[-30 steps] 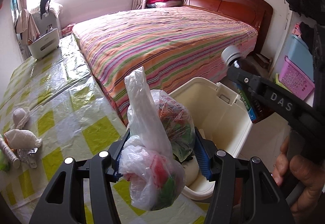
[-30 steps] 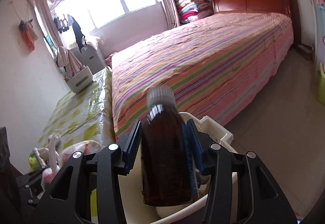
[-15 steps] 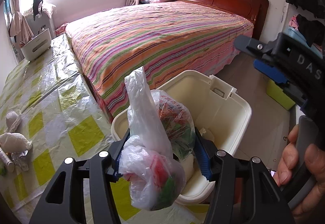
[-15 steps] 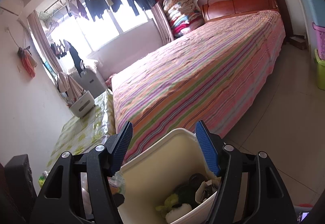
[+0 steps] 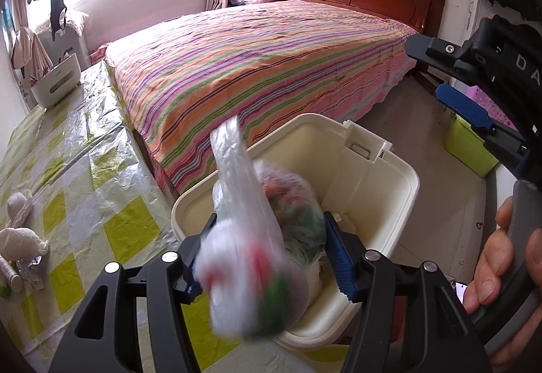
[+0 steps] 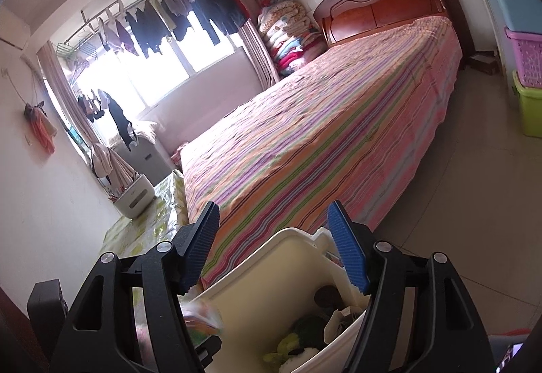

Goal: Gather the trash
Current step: 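Carry the bags and bottle over the cream bin and open both grippers to drop them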

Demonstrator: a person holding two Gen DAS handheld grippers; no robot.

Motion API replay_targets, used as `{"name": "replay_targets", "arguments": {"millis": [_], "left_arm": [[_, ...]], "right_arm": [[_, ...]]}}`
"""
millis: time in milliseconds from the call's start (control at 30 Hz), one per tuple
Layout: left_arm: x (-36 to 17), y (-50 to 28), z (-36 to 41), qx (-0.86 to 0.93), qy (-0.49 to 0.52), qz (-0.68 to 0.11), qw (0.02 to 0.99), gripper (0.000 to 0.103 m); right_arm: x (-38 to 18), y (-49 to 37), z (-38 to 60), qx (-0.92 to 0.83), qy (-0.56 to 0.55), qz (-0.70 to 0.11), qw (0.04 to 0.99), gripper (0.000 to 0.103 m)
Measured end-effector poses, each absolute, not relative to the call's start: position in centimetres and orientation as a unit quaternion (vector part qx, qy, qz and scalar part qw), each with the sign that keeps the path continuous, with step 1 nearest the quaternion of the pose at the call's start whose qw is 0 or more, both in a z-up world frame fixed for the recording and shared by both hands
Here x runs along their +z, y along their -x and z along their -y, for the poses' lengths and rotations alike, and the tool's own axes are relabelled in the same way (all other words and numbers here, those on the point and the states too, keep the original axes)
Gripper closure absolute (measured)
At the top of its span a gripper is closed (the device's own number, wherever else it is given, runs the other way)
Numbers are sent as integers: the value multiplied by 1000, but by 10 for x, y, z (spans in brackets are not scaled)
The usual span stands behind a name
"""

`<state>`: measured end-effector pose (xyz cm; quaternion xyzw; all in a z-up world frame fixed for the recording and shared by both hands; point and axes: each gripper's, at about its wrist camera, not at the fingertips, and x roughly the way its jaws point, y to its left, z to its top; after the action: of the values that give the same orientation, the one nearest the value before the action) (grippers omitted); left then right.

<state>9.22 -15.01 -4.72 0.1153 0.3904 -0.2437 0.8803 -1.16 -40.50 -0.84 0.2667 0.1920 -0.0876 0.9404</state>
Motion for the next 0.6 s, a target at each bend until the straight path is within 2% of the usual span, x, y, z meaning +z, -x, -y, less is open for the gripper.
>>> {"name": "replay_targets", "arguments": {"millis": [300, 600], "left_arm": [[-42, -89, 144, -223, -130, -375, 890, 33], [-42, -93, 113, -184, -142, -369, 900, 32]], "right_arm": [[-11, 10, 400, -83, -258, -194, 943, 36], [-10, 2, 380, -66, -243, -207, 945, 34]]}}
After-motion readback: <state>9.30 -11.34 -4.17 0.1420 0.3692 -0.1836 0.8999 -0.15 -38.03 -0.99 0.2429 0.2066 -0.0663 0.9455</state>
